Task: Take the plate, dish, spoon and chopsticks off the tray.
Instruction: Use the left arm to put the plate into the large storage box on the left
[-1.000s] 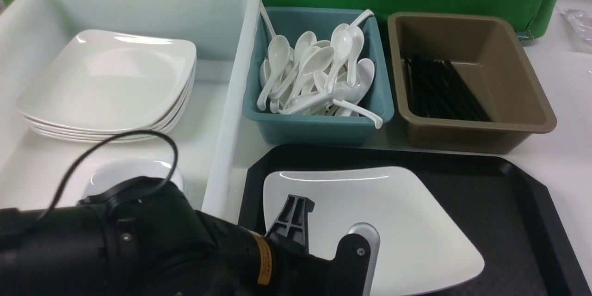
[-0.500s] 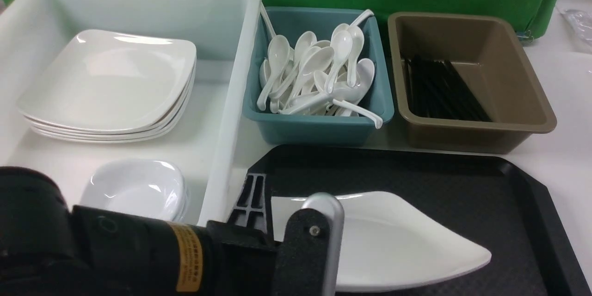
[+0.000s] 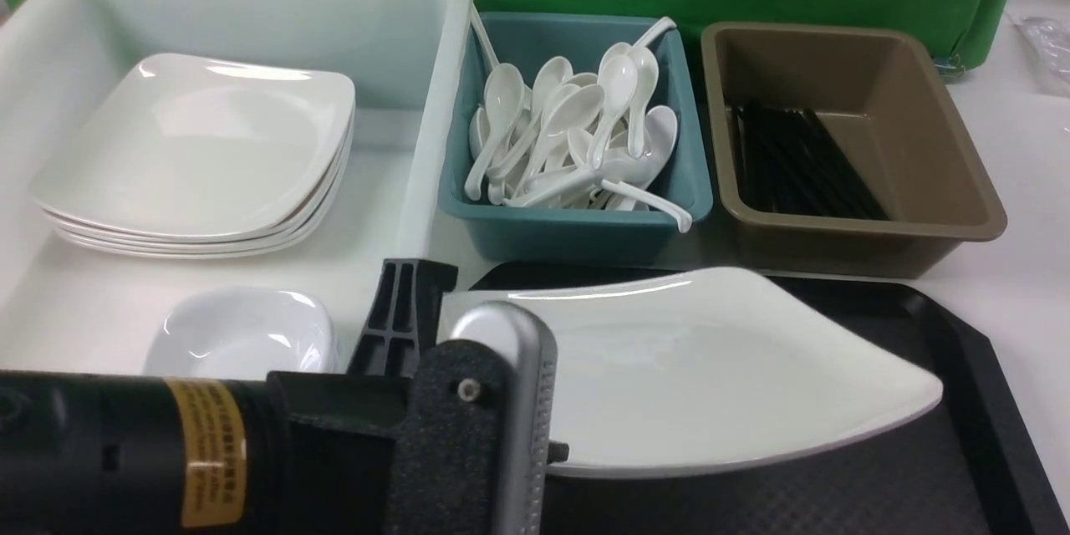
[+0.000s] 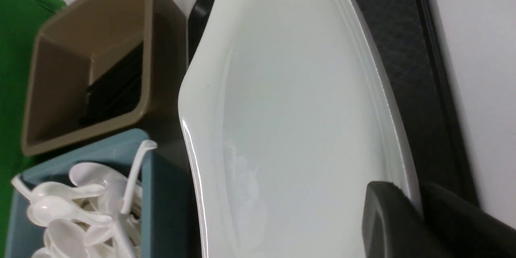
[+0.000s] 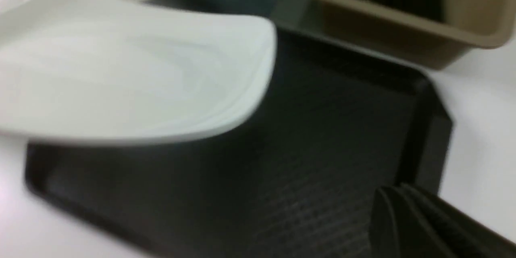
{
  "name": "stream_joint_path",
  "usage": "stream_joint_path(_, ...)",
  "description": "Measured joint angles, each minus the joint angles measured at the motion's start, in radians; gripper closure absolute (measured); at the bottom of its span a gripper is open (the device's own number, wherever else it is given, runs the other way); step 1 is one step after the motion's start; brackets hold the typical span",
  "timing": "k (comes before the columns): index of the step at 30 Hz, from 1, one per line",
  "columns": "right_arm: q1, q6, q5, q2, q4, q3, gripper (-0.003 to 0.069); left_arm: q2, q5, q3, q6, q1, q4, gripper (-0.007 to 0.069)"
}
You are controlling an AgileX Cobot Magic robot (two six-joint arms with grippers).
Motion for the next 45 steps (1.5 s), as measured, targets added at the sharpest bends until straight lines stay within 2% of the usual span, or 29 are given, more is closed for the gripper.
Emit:
stream_joint_path(4, 0.0, 0.053, -0.004, 0.0, -0.057, -0.005, 0.0638, -0.01, -0.035, -0.003, -0.032, 0.0, 0.021, 0.0594)
stream_joint_path(7, 0.0, 0.07, -0.012, 0.0, -0.07, -0.02, 0.0638, -0.005, -0.038, -0.033, -0.091, 0.0, 0.113, 0.0594)
stream_joint_path(12, 0.0, 0.074, -0.08, 0.003, -0.057, -0.045, 0.0638, 0.015, -0.022, -0.144, -0.305, 0.046, 0.325, 0.0591)
stream_joint_path(15, 0.0, 0.071, -0.152, 0.021, -0.039, -0.049, 0.0638, 0.042, -0.004, -0.192, -0.378, 0.123, 0.384, 0.0591)
stream_joint_path(19, 0.0, 0.04, -0.292, 0.095, -0.019, -0.053, 0.0638, 0.131, 0.036, -0.215, -0.425, 0.366, 0.426, 0.0592)
stream_joint_path(20, 0.0, 0.04, -0.292, 0.095, -0.019, -0.053, 0.0638, 0.14, 0.039, -0.215, -0.426, 0.377, 0.426, 0.0592)
stream_joint_path(23, 0.0, -0.006, -0.308, 0.141, -0.004, -0.053, 0.0638, 0.227, 0.052, -0.215, -0.438, 0.562, 0.426, 0.0591)
stream_joint_path(28, 0.0, -0.062, -0.314, 0.168, 0.004, -0.053, 0.0638, 0.344, 0.015, -0.215, -0.446, 0.705, 0.442, 0.0592)
stream_joint_path(33, 0.0, -0.091, -0.319, 0.169, 0.004, -0.053, 0.0638, 0.442, 0.0, -0.221, -0.497, 0.731, 0.516, 0.0592)
stream_joint_path(37, 0.0, -0.094, -0.319, 0.169, 0.007, -0.053, 0.0638, 0.528, 0.007, -0.262, -0.611, 0.734, 0.624, 0.0595)
stream_joint_path(45, 0.0, -0.109, -0.287, 0.169, 0.03, -0.053, 0.0638, 0.63, 0.05, -0.328, -0.659, 0.736, 0.663, 0.0603)
